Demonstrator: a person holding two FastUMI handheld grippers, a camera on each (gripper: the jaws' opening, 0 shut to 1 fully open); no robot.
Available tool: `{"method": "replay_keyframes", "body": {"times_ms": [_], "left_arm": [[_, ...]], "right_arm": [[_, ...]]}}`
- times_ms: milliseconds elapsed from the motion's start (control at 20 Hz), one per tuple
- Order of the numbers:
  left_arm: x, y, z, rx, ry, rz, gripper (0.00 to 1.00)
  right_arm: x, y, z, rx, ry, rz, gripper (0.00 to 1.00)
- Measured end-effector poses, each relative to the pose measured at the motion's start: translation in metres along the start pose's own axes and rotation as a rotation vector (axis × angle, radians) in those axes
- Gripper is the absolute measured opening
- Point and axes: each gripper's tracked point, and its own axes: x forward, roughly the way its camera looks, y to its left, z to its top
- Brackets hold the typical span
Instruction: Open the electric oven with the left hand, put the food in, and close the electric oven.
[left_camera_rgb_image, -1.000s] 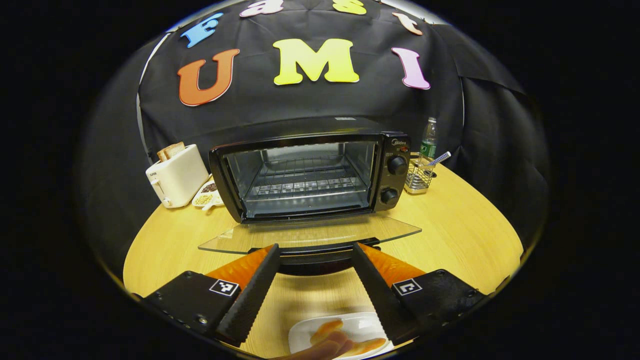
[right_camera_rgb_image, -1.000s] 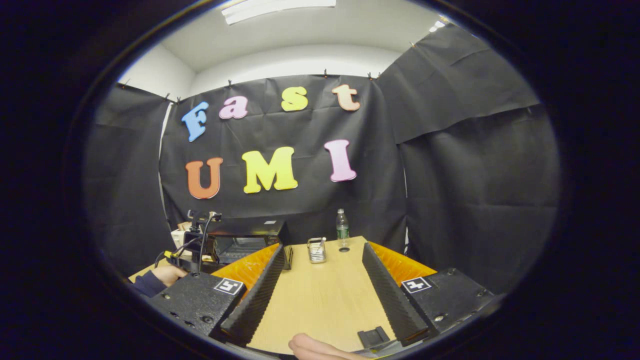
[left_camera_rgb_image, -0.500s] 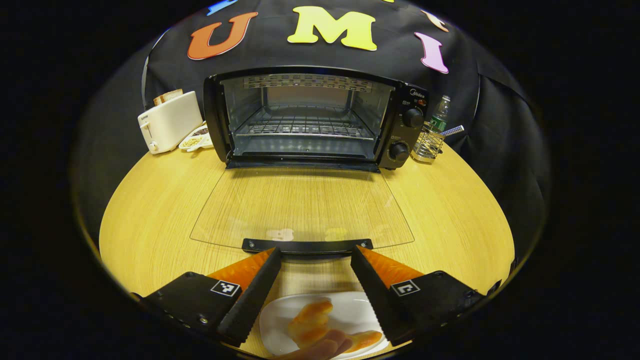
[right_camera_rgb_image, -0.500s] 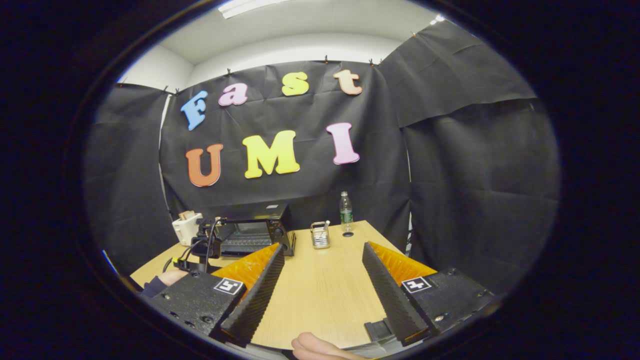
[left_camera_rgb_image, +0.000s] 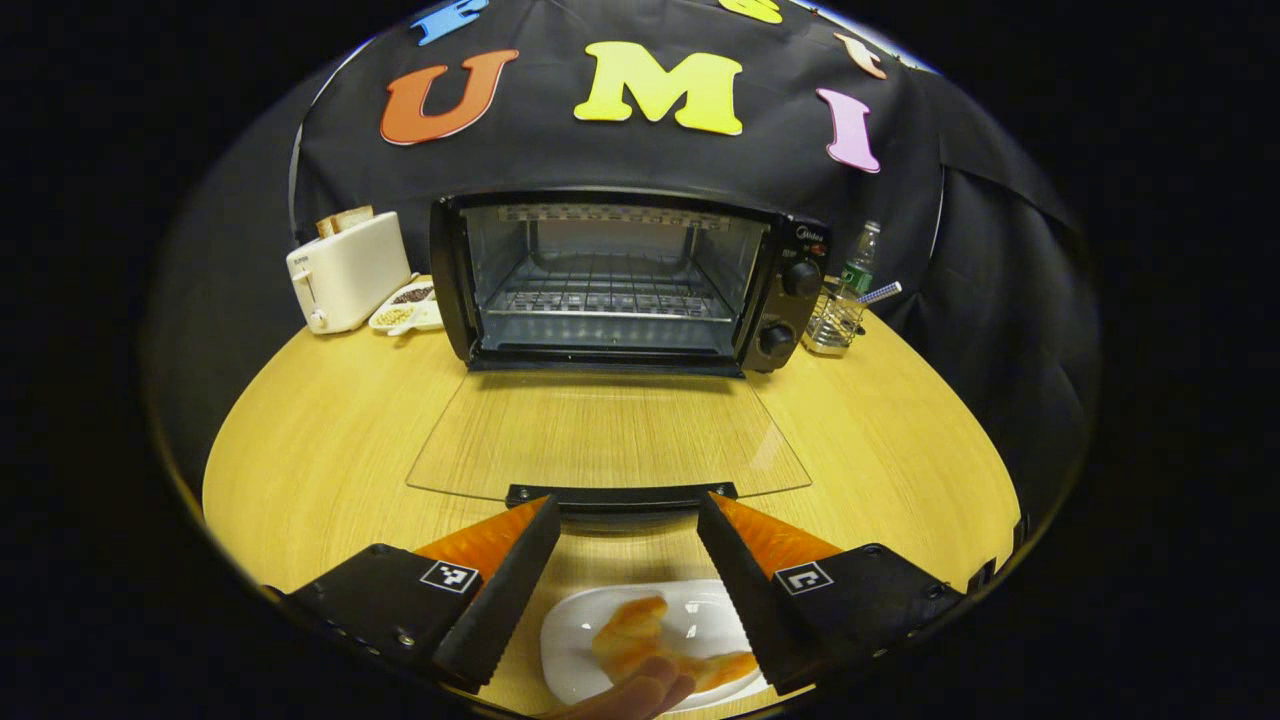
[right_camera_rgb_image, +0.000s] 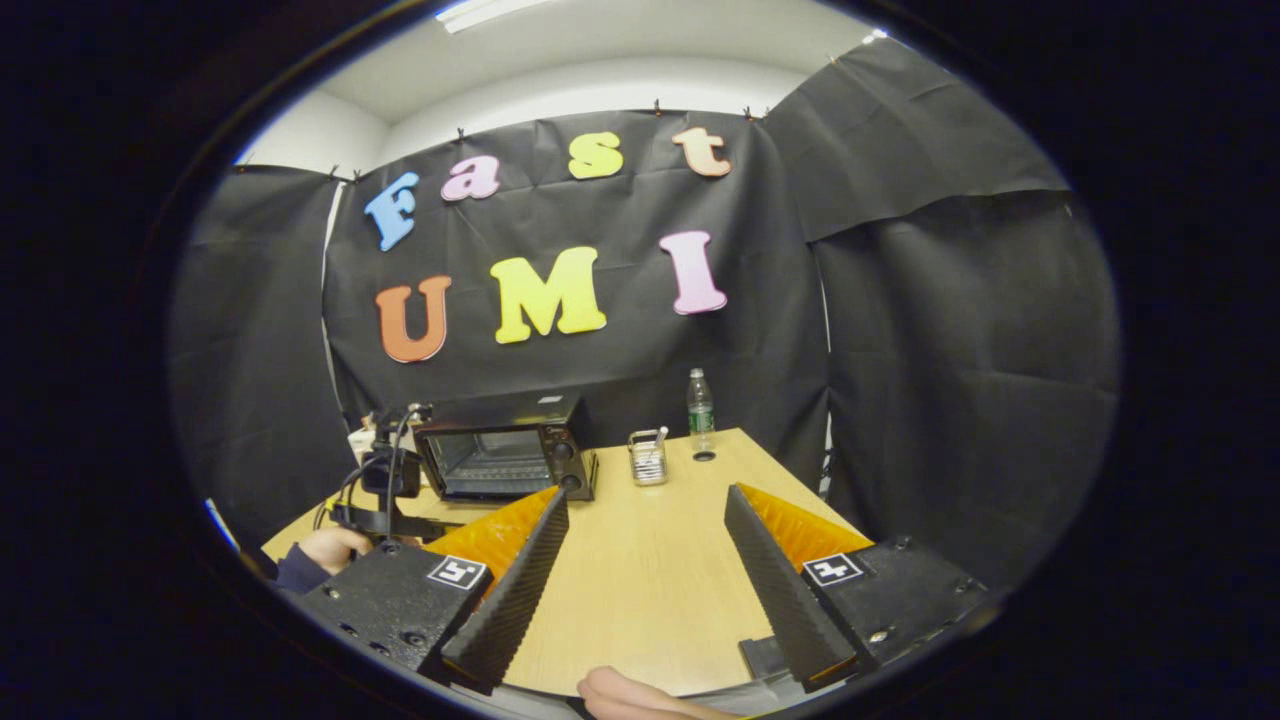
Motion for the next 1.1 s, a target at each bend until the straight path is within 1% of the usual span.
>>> {"method": "replay_keyframes", "body": {"times_ms": [50,150,300,450,600,700,800,850,900,950,1000,1050,1100], "left_arm": [[-0.012,0.004,0.007,0.016,-0.037,0.013,0.92],[-0.04,0.005,0.017,0.036,-0.109,0.01,0.93],[-0.096,0.0,0.036,0.079,-0.249,-0.013,0.93],[-0.156,0.0,0.05,0.126,-0.38,-0.016,0.93],[-0.206,0.008,0.051,0.114,-0.466,-0.023,0.93],[-0.235,0.019,0.047,0.098,-0.515,-0.021,0.94],[-0.258,0.034,0.047,0.079,-0.554,0.0,0.95],[-0.268,0.041,0.05,0.071,-0.577,0.013,0.95],[-0.276,0.047,0.053,0.067,-0.594,0.025,0.95],[-0.282,0.054,0.054,0.058,-0.608,0.041,0.95],[-0.288,0.058,0.056,0.049,-0.617,0.046,0.95],[-0.291,0.06,0.055,0.041,-0.622,0.039,0.95],[-0.294,0.062,0.055,0.034,-0.629,0.036,0.93]], "right_arm": [[0.002,0.006,-0.003,-0.004,0.002,0.02,0.96],[0.009,0.02,-0.015,-0.021,0.022,0.066,0.97],[0.027,0.037,-0.036,-0.07,0.058,0.108,0.99],[0.051,0.063,-0.061,-0.092,0.101,0.162,1.0],[0.07,0.102,-0.08,-0.137,0.131,0.284,0.99],[0.083,0.132,-0.092,-0.184,0.141,0.398,0.98],[0.092,0.158,-0.116,-0.245,0.187,0.504,0.96],[0.094,0.176,-0.129,-0.274,0.21,0.562,0.99],[0.097,0.19,-0.141,-0.302,0.238,0.607,1.0],[0.099,0.201,-0.156,-0.328,0.273,0.641,1.0],[0.1,0.211,-0.169,-0.354,0.305,0.672,0.98],[0.099,0.22,-0.181,-0.365,0.331,0.696,0.98],[0.101,0.228,-0.191,-0.365,0.354,0.717,1.0]]}}
